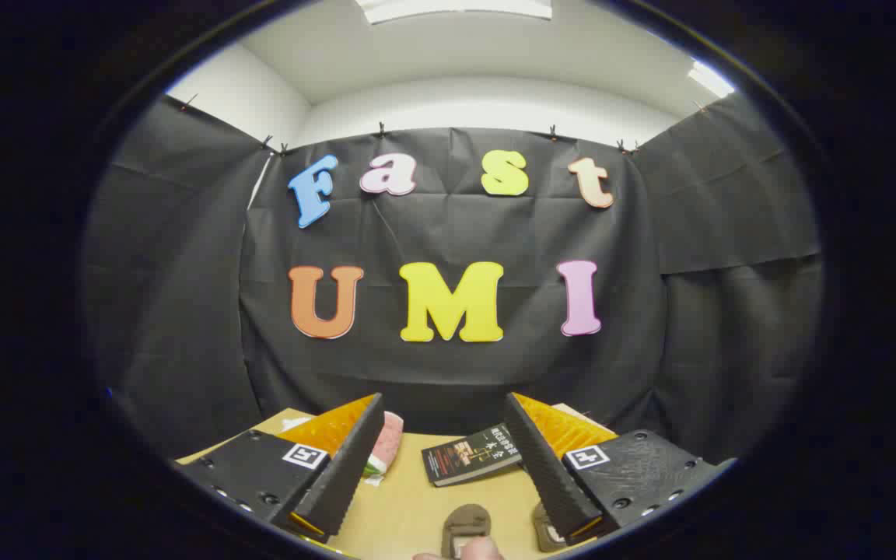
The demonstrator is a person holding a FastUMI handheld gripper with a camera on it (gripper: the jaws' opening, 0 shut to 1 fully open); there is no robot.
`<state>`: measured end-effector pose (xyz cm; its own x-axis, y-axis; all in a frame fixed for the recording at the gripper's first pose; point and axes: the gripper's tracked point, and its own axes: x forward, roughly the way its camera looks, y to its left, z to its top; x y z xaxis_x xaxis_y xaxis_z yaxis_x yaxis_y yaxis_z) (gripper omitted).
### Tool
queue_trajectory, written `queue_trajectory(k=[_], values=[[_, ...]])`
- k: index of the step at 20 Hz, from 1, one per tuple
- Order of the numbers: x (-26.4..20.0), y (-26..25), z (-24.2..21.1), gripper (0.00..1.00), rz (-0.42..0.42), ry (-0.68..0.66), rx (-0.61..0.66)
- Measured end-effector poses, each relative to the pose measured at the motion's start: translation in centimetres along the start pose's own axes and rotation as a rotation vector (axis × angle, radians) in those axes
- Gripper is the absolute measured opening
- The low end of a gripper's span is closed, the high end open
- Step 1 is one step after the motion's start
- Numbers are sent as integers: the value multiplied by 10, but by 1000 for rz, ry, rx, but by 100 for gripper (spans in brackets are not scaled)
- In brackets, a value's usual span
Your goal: Open the storage box then place both shoes into the box .Put the left shoe in first, then the right shoe, with the right side of both shoes facing outward in a uniform manner.
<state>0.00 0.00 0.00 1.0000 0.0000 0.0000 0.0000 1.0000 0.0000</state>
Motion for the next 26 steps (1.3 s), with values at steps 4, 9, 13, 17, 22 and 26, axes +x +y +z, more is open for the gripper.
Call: queue_trajectory(k=[4,9,13,17,22,26], values=[[-1,4,1,95,22,-4,-5],[-1,0,2,95,33,-11,5],[-1,-1,5,95,50,-17,0],[-3,-1,-6,95,74,18,21],[3,0,-17,95,123,40,35],[8,11,-39,94,187,69,51]])
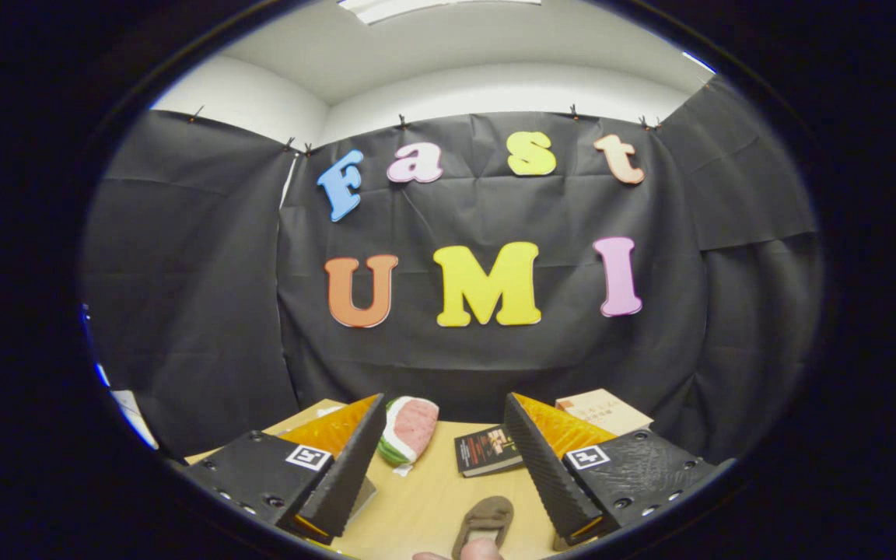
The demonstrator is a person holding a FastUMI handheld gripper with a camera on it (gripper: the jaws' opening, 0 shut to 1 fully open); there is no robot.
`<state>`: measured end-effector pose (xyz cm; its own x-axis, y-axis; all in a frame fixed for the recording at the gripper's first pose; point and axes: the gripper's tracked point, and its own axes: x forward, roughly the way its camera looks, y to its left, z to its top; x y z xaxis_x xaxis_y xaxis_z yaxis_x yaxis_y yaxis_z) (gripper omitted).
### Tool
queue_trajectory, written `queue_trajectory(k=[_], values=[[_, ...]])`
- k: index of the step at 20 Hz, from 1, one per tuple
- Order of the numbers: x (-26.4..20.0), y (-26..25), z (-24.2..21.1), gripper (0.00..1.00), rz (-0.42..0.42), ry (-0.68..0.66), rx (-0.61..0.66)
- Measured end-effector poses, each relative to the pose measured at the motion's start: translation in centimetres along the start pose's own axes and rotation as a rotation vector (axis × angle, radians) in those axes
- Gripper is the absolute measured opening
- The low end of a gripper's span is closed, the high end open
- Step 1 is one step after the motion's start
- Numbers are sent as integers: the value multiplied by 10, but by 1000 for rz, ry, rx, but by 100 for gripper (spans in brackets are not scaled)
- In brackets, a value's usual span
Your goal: Open the storage box then place both shoes into the box .Put the left shoe in first, then the right shoe, with the right side of both shoes facing outward in a uniform manner.
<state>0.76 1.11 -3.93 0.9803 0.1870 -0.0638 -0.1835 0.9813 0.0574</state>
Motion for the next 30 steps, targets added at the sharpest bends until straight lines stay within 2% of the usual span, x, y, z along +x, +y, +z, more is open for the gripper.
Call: queue_trajectory(k=[6,13,21,26,30], values=[[9,30,-41,95,118,80,35],[27,57,-91,95,144,166,104],[42,121,-178,96,222,302,133],[51,146,-229,96,227,402,211],[57,159,-250,95,227,438,245]])
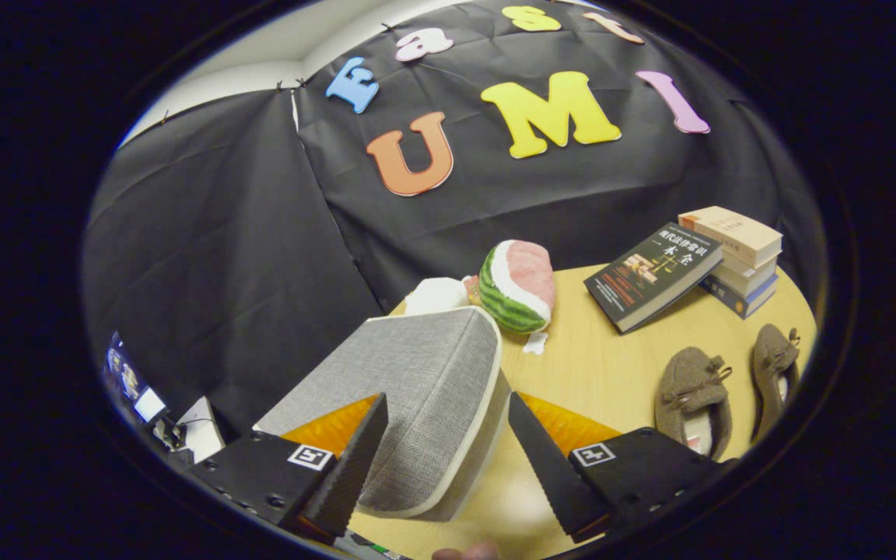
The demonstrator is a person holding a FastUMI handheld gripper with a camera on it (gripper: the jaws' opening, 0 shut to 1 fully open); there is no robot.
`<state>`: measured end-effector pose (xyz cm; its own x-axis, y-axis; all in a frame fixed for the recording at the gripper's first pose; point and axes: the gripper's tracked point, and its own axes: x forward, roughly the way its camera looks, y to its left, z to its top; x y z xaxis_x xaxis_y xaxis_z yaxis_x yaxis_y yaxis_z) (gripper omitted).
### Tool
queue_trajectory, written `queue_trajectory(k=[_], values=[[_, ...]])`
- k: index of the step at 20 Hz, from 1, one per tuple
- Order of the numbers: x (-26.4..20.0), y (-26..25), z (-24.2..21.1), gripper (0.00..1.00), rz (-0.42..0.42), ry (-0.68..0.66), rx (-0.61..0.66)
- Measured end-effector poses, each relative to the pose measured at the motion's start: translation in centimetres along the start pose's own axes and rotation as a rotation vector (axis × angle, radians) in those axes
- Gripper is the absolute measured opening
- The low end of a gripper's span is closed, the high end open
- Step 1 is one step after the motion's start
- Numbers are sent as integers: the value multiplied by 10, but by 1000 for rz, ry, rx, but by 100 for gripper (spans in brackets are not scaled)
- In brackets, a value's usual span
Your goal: Open the storage box then place both shoes into the box .Put the left shoe in first, then the right shoe, with the right side of both shoes facing outward in a uniform manner.
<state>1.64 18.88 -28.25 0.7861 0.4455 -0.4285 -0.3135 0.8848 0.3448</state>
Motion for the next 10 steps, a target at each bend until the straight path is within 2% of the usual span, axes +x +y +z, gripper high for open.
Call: queue_trajectory(k=[4,10], values=[[9,-1,-16,96,14,26,72],[22,1,-23,97,79,61,198]])
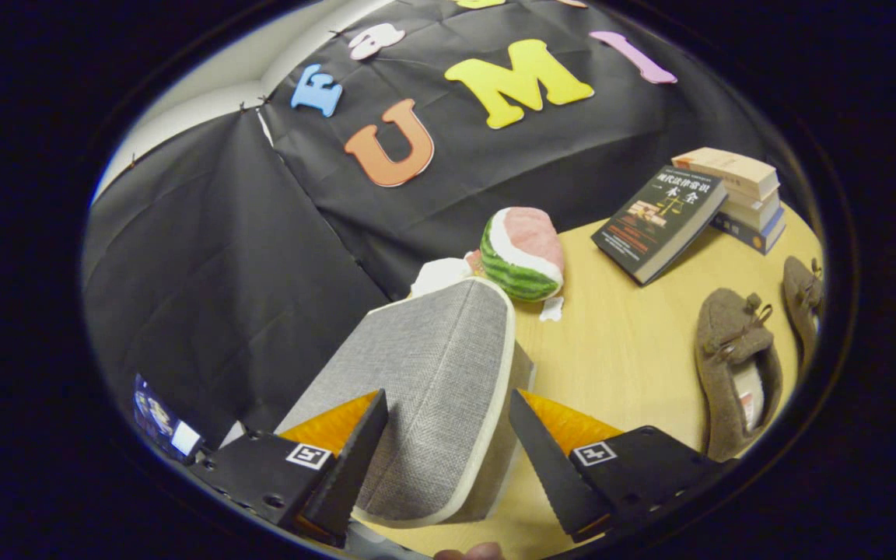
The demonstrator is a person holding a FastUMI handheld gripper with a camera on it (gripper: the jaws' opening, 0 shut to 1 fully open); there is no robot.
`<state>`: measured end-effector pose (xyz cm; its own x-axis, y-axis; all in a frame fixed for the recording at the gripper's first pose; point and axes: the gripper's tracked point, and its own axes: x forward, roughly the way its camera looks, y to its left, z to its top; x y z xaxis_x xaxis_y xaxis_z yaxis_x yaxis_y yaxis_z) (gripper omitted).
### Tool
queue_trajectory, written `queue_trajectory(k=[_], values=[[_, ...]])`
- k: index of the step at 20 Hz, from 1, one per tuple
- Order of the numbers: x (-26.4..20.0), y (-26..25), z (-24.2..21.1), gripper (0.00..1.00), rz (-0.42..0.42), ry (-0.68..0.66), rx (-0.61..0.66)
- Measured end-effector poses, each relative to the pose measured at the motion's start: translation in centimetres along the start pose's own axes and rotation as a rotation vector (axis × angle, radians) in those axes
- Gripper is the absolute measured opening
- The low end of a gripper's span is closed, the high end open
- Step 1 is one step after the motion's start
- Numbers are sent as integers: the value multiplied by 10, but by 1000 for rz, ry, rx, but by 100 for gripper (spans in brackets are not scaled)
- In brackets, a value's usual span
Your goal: Open the storage box then place both shoes into the box .Put the left shoe in first, then the right shoe, with the right side of both shoes facing outward in a uniform manner.
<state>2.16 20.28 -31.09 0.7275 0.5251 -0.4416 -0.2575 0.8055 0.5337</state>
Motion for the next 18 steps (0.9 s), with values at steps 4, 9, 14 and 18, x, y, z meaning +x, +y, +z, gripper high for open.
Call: queue_trajectory(k=[4,9,14,18], values=[[10,6,-11,97,41,39,148],[14,10,-15,97,70,67,269],[9,15,-14,93,90,103,350],[-8,12,4,56,103,80,354]])
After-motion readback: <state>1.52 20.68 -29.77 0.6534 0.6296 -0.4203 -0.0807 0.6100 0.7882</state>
